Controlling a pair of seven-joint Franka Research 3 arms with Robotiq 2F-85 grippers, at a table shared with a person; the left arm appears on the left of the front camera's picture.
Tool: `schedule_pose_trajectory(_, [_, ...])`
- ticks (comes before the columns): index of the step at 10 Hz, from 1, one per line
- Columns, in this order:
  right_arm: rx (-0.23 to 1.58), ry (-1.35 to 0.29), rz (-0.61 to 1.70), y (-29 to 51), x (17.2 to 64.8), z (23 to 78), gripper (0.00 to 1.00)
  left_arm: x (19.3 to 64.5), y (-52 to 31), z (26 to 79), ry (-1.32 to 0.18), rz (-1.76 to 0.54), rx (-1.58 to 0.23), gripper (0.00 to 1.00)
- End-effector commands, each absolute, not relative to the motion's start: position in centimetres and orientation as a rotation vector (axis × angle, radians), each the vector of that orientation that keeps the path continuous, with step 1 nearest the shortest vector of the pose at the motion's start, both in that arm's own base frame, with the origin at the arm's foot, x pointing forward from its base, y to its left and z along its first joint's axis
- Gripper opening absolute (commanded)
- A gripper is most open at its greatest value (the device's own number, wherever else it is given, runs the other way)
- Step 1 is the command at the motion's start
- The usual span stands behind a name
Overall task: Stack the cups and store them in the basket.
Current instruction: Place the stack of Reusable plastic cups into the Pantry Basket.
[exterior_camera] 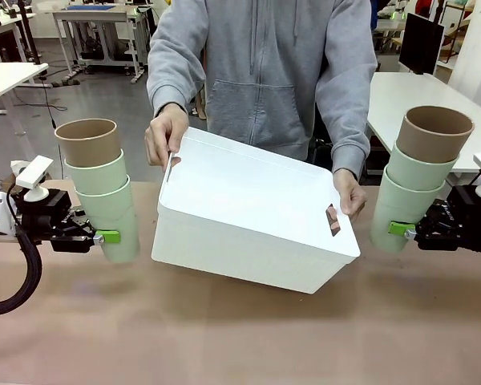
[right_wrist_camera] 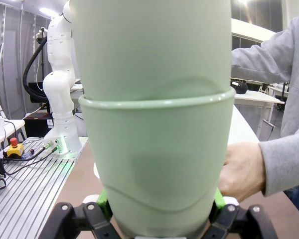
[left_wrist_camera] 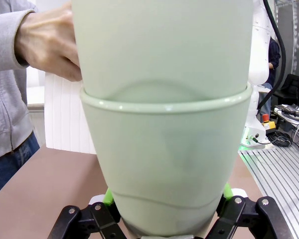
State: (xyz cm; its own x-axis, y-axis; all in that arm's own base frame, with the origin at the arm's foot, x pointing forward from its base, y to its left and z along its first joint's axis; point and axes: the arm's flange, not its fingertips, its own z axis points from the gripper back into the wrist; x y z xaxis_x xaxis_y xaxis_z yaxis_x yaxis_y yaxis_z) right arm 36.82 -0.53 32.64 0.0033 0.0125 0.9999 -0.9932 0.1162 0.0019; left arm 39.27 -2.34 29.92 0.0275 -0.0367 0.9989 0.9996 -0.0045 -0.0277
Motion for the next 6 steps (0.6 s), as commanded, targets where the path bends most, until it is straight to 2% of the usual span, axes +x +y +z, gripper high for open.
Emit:
schedule_pose_trajectory(1, [1.126,-1.236,1.101,-0.3,36.3,34.6,0.83,39.3,-2.4,30.3,-1.159,-1.221,-1.203,0.85])
schedule_pose_trajectory(6, [0.919,-1.089,1.026,3.6,33.6,44.9,0.83,39.3,-2.4,30.3,-1.159,-1.221,-1.203,0.85])
